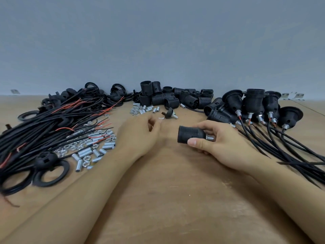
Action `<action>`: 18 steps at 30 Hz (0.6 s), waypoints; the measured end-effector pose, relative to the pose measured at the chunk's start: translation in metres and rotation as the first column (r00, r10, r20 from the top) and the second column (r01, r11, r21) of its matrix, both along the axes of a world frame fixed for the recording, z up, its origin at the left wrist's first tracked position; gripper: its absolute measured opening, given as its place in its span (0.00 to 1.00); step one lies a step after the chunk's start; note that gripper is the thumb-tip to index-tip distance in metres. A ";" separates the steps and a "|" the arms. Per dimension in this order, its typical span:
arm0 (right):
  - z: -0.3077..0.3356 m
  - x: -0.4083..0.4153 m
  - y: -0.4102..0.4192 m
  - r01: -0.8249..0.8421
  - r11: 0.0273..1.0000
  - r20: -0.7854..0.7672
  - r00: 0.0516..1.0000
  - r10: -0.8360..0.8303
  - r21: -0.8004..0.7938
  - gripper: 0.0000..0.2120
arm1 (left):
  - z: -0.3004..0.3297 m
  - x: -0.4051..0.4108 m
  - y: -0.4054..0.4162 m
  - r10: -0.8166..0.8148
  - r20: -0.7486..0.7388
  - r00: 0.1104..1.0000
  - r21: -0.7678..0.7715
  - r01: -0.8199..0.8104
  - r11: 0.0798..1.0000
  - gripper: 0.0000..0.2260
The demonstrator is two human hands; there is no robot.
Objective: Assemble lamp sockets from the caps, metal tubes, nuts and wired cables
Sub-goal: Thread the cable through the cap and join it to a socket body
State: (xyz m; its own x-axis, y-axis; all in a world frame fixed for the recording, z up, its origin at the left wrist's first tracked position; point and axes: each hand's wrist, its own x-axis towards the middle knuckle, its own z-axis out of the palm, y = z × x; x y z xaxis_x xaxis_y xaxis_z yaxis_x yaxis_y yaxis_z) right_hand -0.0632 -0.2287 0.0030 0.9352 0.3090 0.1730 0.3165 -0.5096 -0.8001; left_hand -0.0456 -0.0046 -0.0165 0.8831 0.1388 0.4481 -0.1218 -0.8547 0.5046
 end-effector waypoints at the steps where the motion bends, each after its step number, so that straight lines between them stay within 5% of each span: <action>1: 0.001 0.000 0.001 0.009 1.000 0.015 1.000 -0.009 -0.028 0.12 | 0.000 0.003 0.007 0.039 0.003 0.999 0.024 -0.039 0.999 0.13; 6: 0.006 -0.010 0.005 0.013 0.993 0.060 0.998 -0.006 -0.119 0.13 | 0.004 0.021 0.031 0.124 -0.006 0.992 0.079 -0.123 0.989 0.08; 12: 0.005 -0.007 0.007 -0.004 0.983 0.095 0.995 0.022 -0.184 0.14 | 0.046 0.101 0.074 0.119 -0.099 0.988 0.366 -0.075 0.928 0.10; 15: 0.004 -0.004 0.007 -0.016 0.984 0.093 0.995 0.033 -0.175 0.15 | 0.055 0.135 0.080 0.182 -0.231 0.956 0.569 -0.019 0.822 0.14; 18: 0.003 -0.002 0.004 -0.029 0.984 0.114 0.992 0.050 -0.177 0.13 | 0.052 0.146 0.077 0.285 -0.272 0.919 0.708 -0.010 0.706 0.07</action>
